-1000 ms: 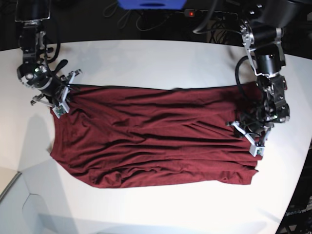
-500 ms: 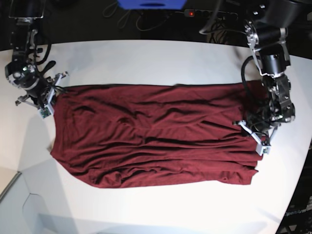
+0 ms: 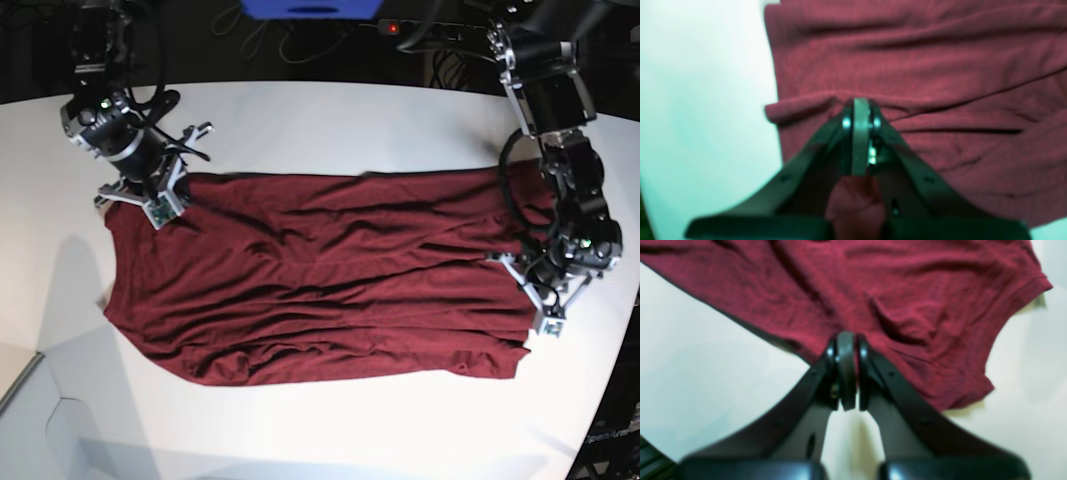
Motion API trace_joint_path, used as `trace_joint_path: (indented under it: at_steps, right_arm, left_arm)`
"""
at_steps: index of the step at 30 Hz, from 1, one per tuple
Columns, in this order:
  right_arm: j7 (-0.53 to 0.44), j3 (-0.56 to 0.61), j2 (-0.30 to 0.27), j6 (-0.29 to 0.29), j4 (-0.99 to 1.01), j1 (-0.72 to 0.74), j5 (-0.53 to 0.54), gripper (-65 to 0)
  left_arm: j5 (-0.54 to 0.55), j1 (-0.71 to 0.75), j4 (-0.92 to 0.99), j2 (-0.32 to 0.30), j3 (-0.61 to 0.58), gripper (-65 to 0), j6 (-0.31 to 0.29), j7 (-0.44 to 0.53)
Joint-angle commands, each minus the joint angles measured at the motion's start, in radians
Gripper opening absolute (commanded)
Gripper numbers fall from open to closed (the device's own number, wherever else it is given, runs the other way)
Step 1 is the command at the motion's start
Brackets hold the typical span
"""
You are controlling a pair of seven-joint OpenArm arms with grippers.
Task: Layout the t-shirt on the table in an organized manner, then fold the t-shirt properly
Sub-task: 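Pull the shirt edge with both grippers away from the hem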
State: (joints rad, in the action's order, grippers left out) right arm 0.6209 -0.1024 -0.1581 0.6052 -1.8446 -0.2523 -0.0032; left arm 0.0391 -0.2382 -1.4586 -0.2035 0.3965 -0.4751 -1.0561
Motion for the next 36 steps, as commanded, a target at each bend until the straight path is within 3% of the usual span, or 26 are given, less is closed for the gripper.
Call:
trace_joint_path:
  at_steps: [1, 9, 11, 18, 36]
  right_arm:
    - [-0.022, 0.01, 0.005, -0.005, -0.017, 0.003, 0.01, -63.0]
    - [-0.022, 0.068, 0.009, -0.005, -0.017, -0.018, 0.01, -38.0]
    - [-0.022, 0.085, 0.009, -0.005, -0.016, -0.018, 0.01, -34.7]
    - [-0.032, 0.135, 0.01, -0.005, 0.075, -0.003, 0.012, -34.4]
    - [-0.034, 0.134, 0.009, -0.005, 0.204, 0.077, 0.012, -34.7]
  left_arm:
    - [0.005, 0.004, -0.054, -0.012, 0.002, -64.6, 0.002, -0.011]
    - [-0.002, 0.198, -0.242, -0.023, 0.002, -64.4, 0.0, -0.043]
    - [-0.005, 0.218, -0.241, -0.023, 0.008, -64.4, 0.0, -0.043]
    - [0.003, 0.242, -0.239, -0.02, 0.106, -64.4, 0.0, -0.043]
    - [0.003, 0.242, -0.238, -0.02, 0.135, -64.4, 0.0, -0.043]
